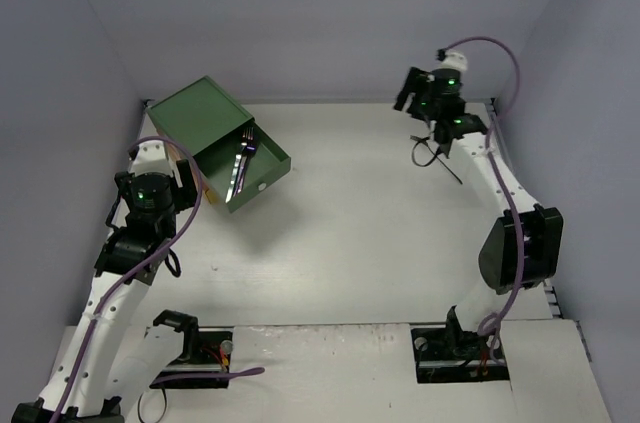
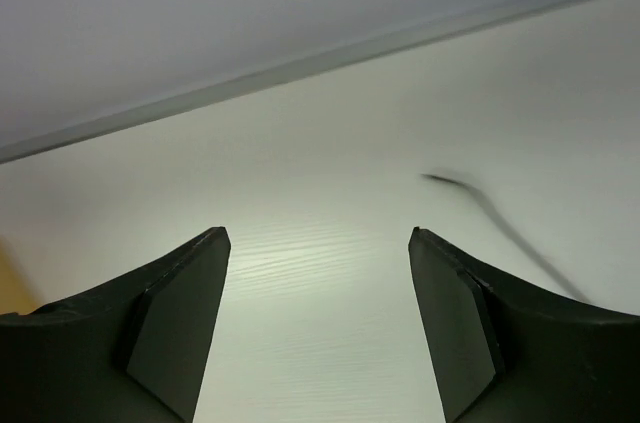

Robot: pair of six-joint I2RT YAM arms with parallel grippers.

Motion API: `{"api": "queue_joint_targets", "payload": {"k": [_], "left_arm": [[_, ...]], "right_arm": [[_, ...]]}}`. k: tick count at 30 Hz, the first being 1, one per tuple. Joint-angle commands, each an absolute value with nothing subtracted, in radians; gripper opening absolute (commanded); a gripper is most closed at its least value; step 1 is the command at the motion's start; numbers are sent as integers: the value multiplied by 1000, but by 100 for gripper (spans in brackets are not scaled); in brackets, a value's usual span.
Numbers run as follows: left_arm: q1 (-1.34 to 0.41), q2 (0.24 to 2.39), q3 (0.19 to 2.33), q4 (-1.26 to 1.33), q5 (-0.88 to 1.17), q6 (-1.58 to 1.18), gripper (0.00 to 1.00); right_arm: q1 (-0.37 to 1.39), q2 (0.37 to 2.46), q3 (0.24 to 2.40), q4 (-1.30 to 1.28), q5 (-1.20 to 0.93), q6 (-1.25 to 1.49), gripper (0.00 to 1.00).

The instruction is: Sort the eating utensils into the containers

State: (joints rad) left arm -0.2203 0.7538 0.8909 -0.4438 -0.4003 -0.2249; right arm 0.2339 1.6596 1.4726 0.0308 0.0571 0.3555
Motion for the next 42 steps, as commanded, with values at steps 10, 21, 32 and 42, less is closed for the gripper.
{"api": "queue_joint_targets", "payload": {"k": [10,21,32,42], "left_arm": [[-212,756,903,-385,-395,-229,75],[-211,762,904,-381,-383,-227,75],[-210,764,904,-380,-377,-226,75],[-212,762,904,-380,-377,-224,75]], "right_arm": [[-57,1940,1560,3,-98,108,67],[-77,2150,1658,-77,-166,-71,62],[-75,2205,1656,-89,-205,-74,44],[-30,2190,1641,-91,-184,-58,1]]}}
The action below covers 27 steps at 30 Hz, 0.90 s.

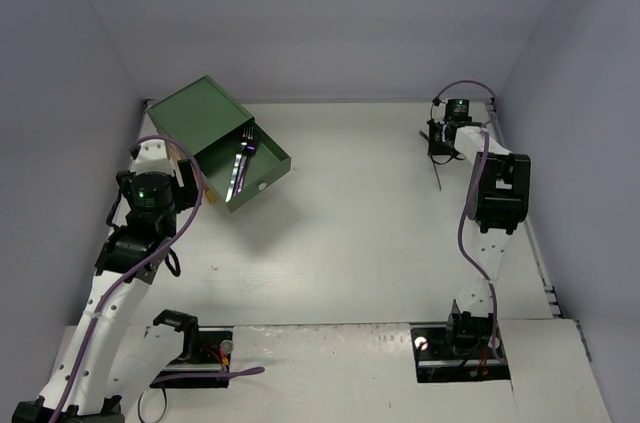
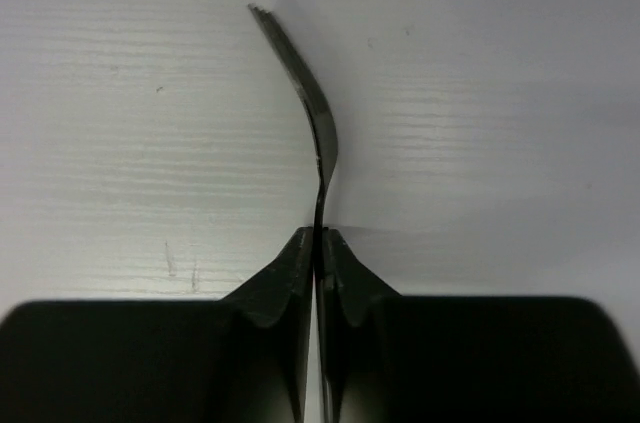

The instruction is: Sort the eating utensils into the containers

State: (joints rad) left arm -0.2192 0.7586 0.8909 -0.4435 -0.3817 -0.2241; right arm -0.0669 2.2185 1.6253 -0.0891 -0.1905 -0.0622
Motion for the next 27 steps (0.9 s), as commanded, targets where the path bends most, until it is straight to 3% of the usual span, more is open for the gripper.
{"api": "queue_joint_targets", "payload": {"k": [1,7,16,21,27], "left_arm": [[-211,762,904,-380,-377,-224,75],[-209,758,904,-379,-377,-224,75],[-210,752,897,-377,-385,-227,75],[-210,753,895,-373,-388,-227,75],[-209,747,890,-373,-397,-225,75]], "right_arm": [[-16,2180,1640,-91,-182,-54,0],[76,2058,1623,-86,-181,61,0],[412,1831,1698,-66,-90,416,0],[630,1817,1825,-28,39,527,0],[761,1862,1853,150,109,705,0]]}}
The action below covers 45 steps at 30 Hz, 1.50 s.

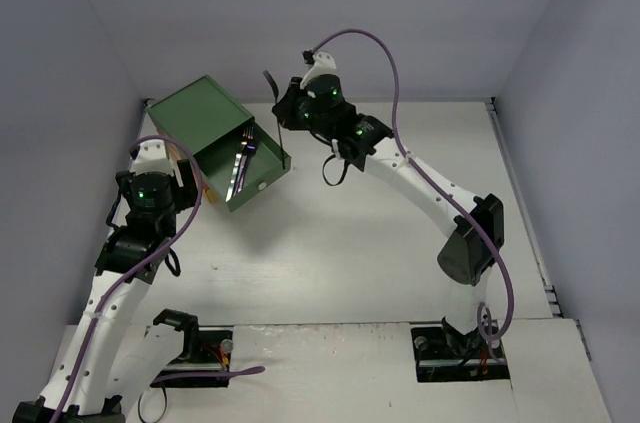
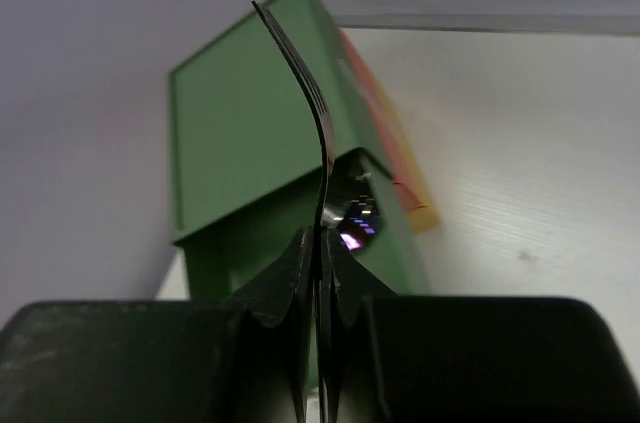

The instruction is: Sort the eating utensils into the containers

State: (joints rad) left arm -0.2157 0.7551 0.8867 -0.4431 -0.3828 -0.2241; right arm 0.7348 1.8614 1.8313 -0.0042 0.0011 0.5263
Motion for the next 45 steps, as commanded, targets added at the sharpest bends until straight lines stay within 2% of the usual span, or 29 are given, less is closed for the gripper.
{"api": "queue_joint_targets", "payload": {"k": [1,7,16,25,34,39,45], "left_arm": [[-209,745,889,-372,-398,-225,75],[-209,745,887,-370,-402,-227,75],[-209,741,885,-370,-400,-226,75],[-210,740,887,-370,-396,-225,75],[-209,741,887,-371,-392,-227,75],[-209,742,887,-370,-390,-225,75],[-209,747,888,-371,-387,-224,75]], "right_arm": [[778,1879,1856,183,121,729,0],[855,1974,1909,260,189,799,0],[920,2003,1814,389,301,884,0],[959,1999,1758,397,364,880,2],[960,1994,1719,394,346,875,10],[960,1985,1705,393,341,860,25],[960,1959,1687,387,361,830,31]]}}
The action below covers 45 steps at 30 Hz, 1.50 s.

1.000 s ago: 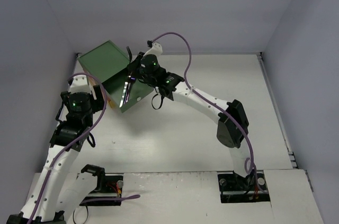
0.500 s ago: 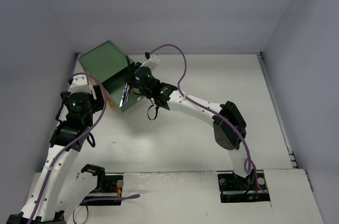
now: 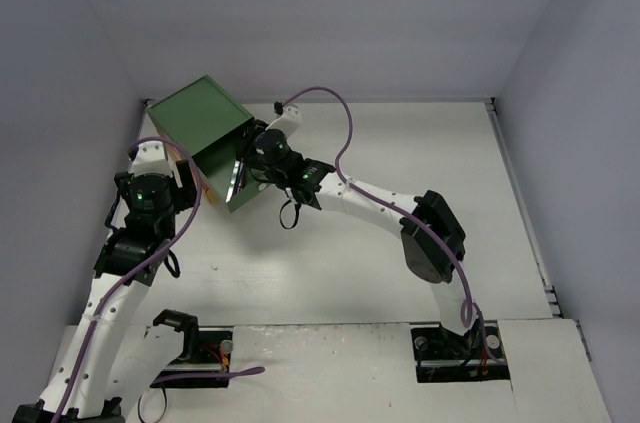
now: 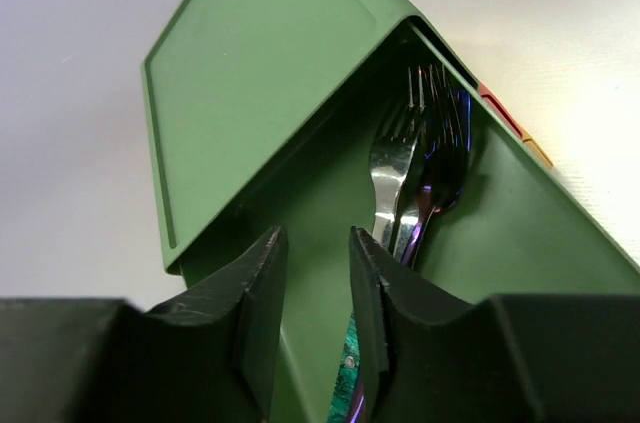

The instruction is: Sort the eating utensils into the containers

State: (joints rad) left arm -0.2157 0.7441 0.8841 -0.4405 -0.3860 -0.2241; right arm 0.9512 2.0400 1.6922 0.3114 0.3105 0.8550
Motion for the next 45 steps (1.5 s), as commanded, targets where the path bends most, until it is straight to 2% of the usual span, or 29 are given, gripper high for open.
{"api": "queue_joint_targets", "payload": {"k": [1,7,12,16,20,23,25,33,37,45], "left_arm": [[-209,748,888,-371,-387,-224,75],[-209,746,887,-360,-345,-216,75],[-210,773,912,-330,-134,-178,75],[-232,854,1040,-414,-30,-257,75],[-355,880,1108,-461,-140,-435,75],[-500,914,1142,-478,-293,-546,75],[-619,963,1175,-511,-473,-628,75],[-939,1143,1207,-594,-832,-904,75],[-992,1244,1220,-661,-905,-1010,72],[-957,1407,1286,-789,-959,-1139,62]], "right_arm": [[960,1952,1684,386,364,821,32],[960,1891,1678,372,380,727,36],[940,1800,1675,302,381,559,44],[877,1654,1583,219,365,470,50],[755,1485,1394,194,323,488,52],[690,1360,1267,183,314,484,54],[617,1283,1177,165,256,478,55],[346,1158,974,48,58,386,59],[234,1144,889,49,-42,358,59],[133,1175,832,76,-183,342,59]]}}
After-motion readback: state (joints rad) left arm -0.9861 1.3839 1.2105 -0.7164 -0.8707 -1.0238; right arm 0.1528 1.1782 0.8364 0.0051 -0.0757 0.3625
